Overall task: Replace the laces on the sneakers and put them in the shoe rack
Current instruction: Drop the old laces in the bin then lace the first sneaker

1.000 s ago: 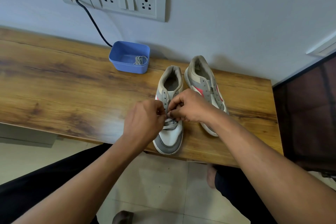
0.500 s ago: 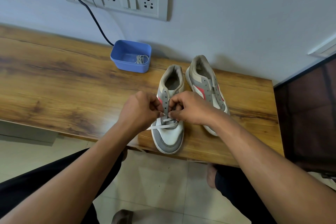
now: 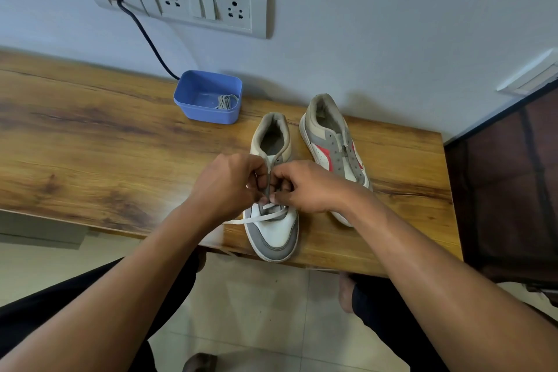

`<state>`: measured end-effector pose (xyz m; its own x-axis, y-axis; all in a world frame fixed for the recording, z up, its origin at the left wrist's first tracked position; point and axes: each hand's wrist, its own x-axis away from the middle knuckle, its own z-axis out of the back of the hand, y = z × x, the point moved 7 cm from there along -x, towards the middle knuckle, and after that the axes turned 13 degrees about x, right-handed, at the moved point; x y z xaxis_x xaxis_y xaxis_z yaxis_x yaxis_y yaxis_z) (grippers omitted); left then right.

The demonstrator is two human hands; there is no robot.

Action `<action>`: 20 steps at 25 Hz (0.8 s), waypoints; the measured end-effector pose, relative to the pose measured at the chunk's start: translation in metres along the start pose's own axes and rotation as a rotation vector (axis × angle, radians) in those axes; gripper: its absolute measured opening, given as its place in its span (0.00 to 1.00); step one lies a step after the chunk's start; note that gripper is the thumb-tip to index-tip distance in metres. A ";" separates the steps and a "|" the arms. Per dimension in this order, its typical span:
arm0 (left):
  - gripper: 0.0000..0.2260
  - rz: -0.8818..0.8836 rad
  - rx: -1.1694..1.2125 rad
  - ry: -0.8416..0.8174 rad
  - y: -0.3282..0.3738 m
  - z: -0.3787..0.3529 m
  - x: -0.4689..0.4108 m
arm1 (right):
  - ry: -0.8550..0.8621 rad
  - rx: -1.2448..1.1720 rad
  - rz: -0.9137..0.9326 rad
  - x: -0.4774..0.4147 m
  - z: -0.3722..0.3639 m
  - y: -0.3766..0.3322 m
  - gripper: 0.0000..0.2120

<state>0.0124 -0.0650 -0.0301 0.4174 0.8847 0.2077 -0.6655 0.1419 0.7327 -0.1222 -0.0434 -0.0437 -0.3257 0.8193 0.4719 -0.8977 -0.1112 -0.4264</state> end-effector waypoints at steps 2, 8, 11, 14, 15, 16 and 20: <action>0.13 -0.034 -0.041 -0.034 0.002 -0.003 0.000 | 0.004 0.027 0.007 0.002 -0.003 -0.002 0.03; 0.13 -0.152 -0.083 -0.071 0.010 -0.003 0.001 | 0.088 0.083 -0.015 0.011 -0.003 -0.006 0.03; 0.14 -0.149 -0.046 -0.101 0.009 0.002 0.000 | 0.137 0.215 -0.001 0.015 -0.006 -0.013 0.04; 0.13 -0.165 -0.024 -0.140 0.011 0.007 -0.001 | 0.172 0.176 0.007 0.020 -0.008 -0.015 0.04; 0.14 -0.167 -0.033 -0.151 0.012 0.008 -0.002 | 0.171 0.141 -0.001 0.021 -0.008 -0.013 0.04; 0.14 -0.171 -0.063 -0.159 0.012 0.008 -0.002 | 0.168 0.117 -0.010 0.022 -0.008 -0.012 0.05; 0.16 -0.171 -0.187 -0.194 0.015 0.007 -0.005 | 0.184 0.109 -0.012 0.024 -0.009 -0.008 0.06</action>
<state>0.0049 -0.0710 -0.0156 0.6314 0.7423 0.2244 -0.6700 0.3765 0.6399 -0.1197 -0.0180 -0.0360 -0.2641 0.9086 0.3234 -0.9312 -0.1529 -0.3308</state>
